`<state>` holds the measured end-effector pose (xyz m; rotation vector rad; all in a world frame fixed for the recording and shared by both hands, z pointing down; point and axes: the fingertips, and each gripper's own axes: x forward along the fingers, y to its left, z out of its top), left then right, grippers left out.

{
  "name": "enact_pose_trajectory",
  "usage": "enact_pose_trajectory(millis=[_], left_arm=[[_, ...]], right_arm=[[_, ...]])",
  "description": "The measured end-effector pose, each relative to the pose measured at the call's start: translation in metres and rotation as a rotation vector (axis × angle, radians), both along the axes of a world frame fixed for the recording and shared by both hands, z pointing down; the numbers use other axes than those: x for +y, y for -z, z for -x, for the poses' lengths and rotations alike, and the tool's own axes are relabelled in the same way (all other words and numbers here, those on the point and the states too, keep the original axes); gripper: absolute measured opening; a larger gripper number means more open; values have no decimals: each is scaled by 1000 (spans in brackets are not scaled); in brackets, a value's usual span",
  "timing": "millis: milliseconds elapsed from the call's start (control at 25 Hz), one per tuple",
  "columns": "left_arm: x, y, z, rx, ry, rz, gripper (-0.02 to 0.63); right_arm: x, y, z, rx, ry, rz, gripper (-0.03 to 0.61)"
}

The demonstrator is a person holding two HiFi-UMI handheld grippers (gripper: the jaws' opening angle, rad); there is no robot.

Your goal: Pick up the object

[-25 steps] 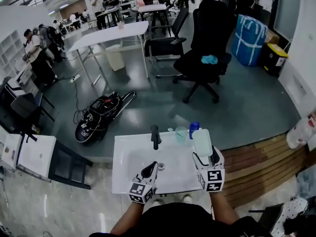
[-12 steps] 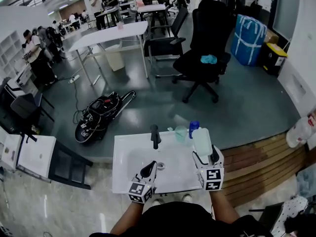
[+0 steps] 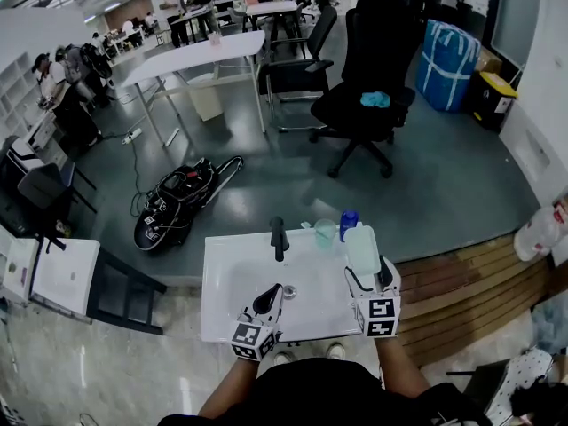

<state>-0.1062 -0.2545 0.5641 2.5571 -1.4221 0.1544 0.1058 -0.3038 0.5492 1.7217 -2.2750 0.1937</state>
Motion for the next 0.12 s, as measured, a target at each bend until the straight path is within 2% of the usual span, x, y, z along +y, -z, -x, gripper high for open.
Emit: enact_pose_trajectory(millis=[120], left_arm=[[-1, -1, 0, 2, -4, 1, 20]], right_arm=[[-3, -2, 1, 4, 2, 0, 383]])
